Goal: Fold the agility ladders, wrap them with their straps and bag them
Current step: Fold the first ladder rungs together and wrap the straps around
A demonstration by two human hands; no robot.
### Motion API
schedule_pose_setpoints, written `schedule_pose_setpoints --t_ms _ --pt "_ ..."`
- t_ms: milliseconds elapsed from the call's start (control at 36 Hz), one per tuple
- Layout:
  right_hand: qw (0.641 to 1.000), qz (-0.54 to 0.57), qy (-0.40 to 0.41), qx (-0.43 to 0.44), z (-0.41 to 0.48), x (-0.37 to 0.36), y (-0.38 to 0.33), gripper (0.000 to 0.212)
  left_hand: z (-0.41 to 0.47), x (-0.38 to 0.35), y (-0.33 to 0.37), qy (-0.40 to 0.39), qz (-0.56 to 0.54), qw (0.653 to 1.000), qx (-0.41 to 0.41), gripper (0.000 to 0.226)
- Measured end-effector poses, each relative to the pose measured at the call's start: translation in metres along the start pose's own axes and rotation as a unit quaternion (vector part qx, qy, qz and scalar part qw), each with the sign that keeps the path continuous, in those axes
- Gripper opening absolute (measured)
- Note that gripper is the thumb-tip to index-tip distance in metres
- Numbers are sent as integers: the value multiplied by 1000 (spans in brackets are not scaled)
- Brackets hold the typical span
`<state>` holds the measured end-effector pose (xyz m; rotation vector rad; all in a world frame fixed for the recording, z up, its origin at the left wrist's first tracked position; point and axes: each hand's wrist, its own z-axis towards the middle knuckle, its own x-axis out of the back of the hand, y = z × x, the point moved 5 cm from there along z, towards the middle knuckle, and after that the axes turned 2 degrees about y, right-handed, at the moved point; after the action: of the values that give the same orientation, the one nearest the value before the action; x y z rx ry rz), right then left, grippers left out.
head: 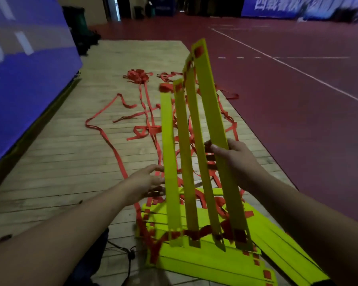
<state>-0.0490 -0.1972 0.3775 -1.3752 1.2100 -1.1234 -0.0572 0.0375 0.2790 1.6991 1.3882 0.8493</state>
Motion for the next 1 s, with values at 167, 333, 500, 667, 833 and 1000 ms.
schedule_pose_setpoints --t_ms 167,333,500,667,833,1000 --pt "998 -25 -45 28 -4 -11 -11 20 6 -7 6 19 -99 995 12 18" --pt "992 15 -114 51 -15 -24 -28 19 15 -9 9 103 -105 989 30 51" --pt "985 106 -133 39 -20 -24 -39 15 9 -26 20 5 -256 966 18 66" --pt "984 114 -133 13 -21 -18 -40 31 6 -51 26 -59 -279 958 41 79" --pt "996 82 -27 15 -11 12 -39 17 0 -51 38 -42 -287 957 -20 35" --pt "997 64 32 -20 -10 33 -30 15 -5 -36 46 -37 -309 949 -44 51"
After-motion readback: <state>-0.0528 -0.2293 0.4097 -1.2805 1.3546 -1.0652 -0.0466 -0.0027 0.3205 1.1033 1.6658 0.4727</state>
